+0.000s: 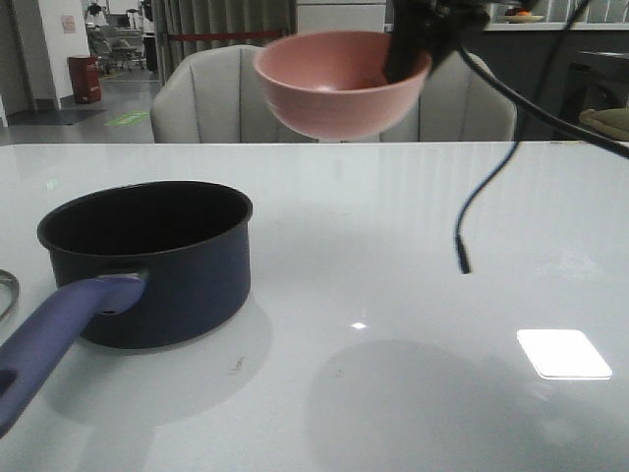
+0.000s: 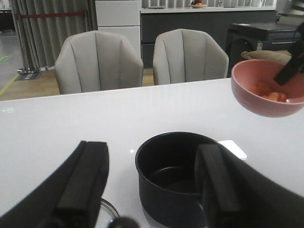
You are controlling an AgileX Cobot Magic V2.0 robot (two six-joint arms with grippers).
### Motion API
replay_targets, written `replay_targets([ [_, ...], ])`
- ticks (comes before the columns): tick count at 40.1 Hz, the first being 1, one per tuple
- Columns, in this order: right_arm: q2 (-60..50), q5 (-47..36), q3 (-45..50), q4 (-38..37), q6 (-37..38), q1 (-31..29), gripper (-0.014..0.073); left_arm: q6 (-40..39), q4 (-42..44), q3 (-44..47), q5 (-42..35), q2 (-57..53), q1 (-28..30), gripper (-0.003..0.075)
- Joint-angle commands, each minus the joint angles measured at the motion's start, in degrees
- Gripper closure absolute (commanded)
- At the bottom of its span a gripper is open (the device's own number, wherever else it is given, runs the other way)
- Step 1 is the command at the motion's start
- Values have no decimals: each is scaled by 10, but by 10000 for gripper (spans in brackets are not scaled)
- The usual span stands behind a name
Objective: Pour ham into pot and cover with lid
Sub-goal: 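Lift the pink bowl and carry it over the saucepan, then tilt the pink bowl with the right gripper to pour carrots in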
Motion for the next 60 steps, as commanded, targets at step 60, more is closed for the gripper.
replay_targets([
  [60,103,-1268,262,-166,-559,147,457,0,-5,-14,-44,5,-5,285],
])
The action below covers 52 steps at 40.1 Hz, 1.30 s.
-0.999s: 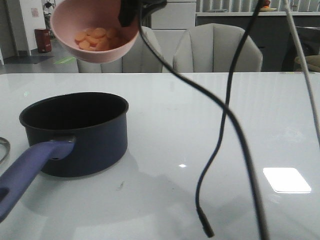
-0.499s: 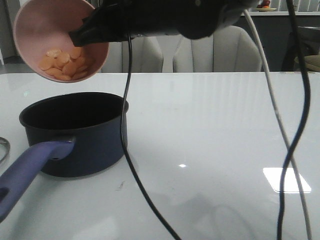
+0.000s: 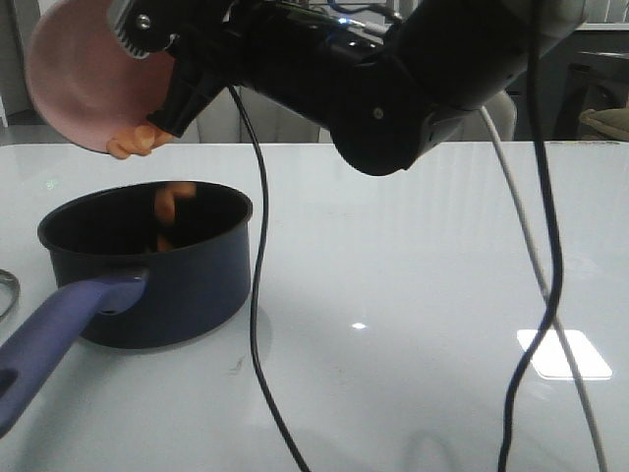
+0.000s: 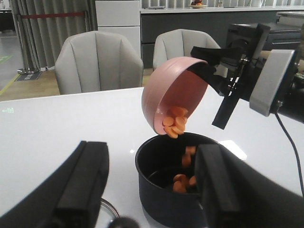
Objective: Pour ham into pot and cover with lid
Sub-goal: 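Tilt the pink bowl with the right gripper to pour carrots in, then carry the empty pink bowl back and set it on the table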
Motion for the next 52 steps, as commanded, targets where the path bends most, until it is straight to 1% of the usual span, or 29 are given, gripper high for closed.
replay_targets([
  [1,-33,-99,-13,-3,-40,1,457,0,-5,-14,-44,5,-5,285],
  [5,-33,-99,-13,-5,-54,1,457,0,-5,-14,-44,5,-5,285],
  [10,-33,-97,-13,5,-50,1,457,0,-5,-14,-44,5,-5,285],
  [11,-33,-94,-13,14,-40,1,457,0,-5,-14,-44,5,-5,285],
  [12,-33,-90,-13,29,-14,2,457,0,-5,-14,-44,5,-5,285],
  [13,-33,-82,-13,43,24,3,457,0,-5,-14,-44,5,-5,285],
  [14,-34,-76,-13,60,47,4,457,0,-5,-14,-44,5,-5,285],
  [15,-36,-65,-13,85,94,5,457,0,-5,-14,-44,5,-5,285],
  [18,-50,7,-14,138,218,5,458,0,-5,-14,-44,5,-5,285],
  [20,-63,60,-14,158,280,3,458,0,-5,-14,-44,5,-5,285],
  [24,-94,178,-14,166,363,1,458,0,-5,-14,-44,5,-5,285],
  [27,-120,265,-14,166,381,1,458,0,-5,-14,-44,5,-5,285],
  [30,-148,353,-14,166,382,1,458,0,-5,-14,-44,5,-5,285],
  [31,-153,368,-14,167,382,1,458,0,-5,-14,-44,5,-5,285],
  [39,-234,589,-14,206,382,-13,458,0,-5,-14,-44,5,-5,285],
  [45,-280,780,-14,247,382,-54,458,0,-5,-14,-44,5,-5,285],
  [52,-304,912,-14,252,382,-115,458,0,-5,-14,-44,5,-5,285],
])
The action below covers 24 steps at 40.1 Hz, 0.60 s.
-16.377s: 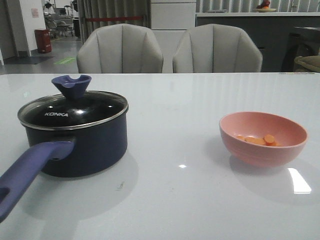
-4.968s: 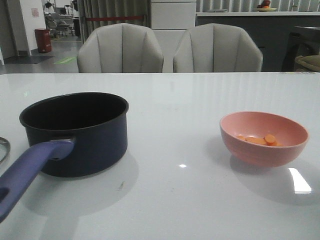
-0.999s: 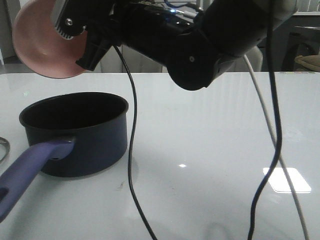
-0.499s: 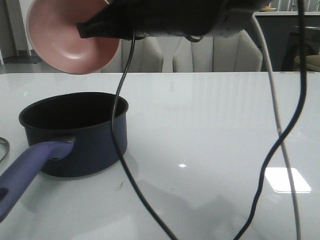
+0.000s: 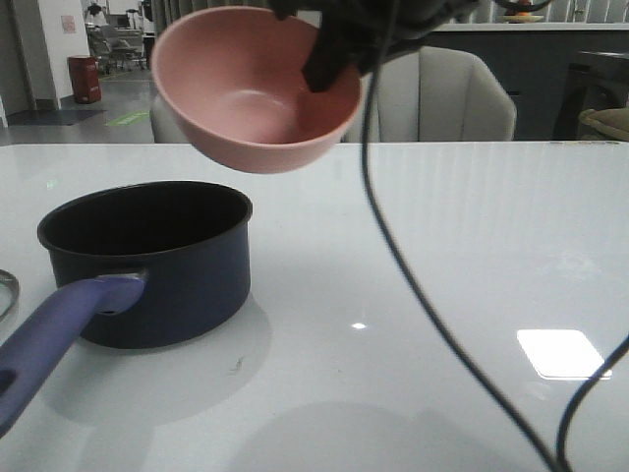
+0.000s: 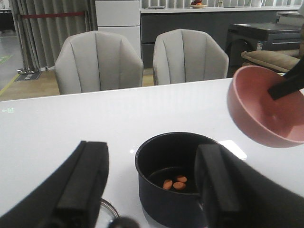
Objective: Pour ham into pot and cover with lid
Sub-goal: 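Carry the empty pink bowl back and set it on the table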
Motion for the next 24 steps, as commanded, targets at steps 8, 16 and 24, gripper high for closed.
replay_targets([
  [8,-37,127,-14,9,3,-118,458,0,-5,-14,-44,5,-5,285],
  [16,-26,176,-11,8,3,-214,458,0,-5,-14,-44,5,-5,285],
  [24,4,158,10,0,-13,-283,458,0,-5,-14,-44,5,-5,285],
])
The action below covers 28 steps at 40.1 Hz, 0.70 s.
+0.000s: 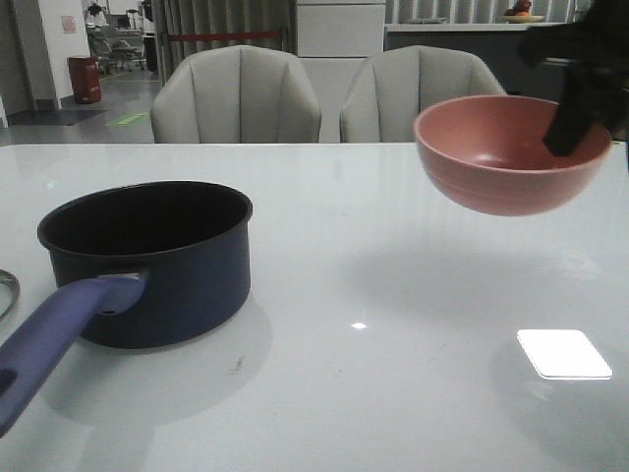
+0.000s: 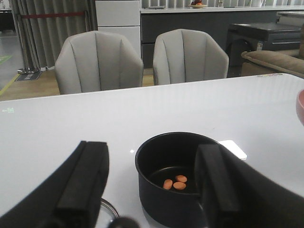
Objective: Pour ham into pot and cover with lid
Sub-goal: 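Carry the empty pink bowl back and set it on the table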
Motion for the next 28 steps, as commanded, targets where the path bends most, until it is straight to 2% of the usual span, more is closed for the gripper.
replay_targets([
  [1,-6,-38,-2,0,-12,-25,458,0,-5,-14,-44,5,-5,285],
  [23,105,-38,-3,8,-19,-26,452,0,-5,-14,-44,5,-5,285],
  [28,118,-33,-4,8,-15,-26,377,0,-5,-14,-44,5,-5,285],
])
